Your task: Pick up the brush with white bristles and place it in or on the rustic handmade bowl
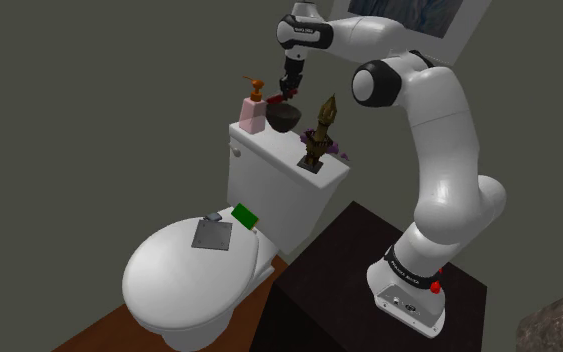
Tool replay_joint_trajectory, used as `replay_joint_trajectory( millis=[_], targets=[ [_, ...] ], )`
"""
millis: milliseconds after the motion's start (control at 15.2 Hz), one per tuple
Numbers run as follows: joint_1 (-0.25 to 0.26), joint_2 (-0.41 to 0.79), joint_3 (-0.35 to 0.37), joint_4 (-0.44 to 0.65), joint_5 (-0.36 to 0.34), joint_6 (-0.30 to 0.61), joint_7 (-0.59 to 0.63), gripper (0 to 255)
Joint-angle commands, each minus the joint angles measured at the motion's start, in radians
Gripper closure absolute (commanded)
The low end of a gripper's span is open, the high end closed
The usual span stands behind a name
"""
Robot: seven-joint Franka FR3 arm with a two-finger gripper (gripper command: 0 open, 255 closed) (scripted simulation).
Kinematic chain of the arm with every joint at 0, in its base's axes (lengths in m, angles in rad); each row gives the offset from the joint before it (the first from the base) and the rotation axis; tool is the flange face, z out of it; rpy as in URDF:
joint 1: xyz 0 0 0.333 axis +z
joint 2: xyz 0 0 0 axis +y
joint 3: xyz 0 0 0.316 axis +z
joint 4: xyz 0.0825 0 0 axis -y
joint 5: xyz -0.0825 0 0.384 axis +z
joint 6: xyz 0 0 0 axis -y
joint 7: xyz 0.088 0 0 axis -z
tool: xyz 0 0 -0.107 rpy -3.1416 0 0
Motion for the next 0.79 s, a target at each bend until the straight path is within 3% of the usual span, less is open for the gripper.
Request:
replay_joint_trajectory(
  millis=[0,330,726],
  targets=[
    [0.003,-0.001,0.0,-0.027,0.0,0.027,0.002,255],
    [0.007,0.001,0.001,-0.086,0.001,0.087,0.002,255],
    [0.007,0.001,0.001,-0.086,0.001,0.087,0.002,255]
  ],
)
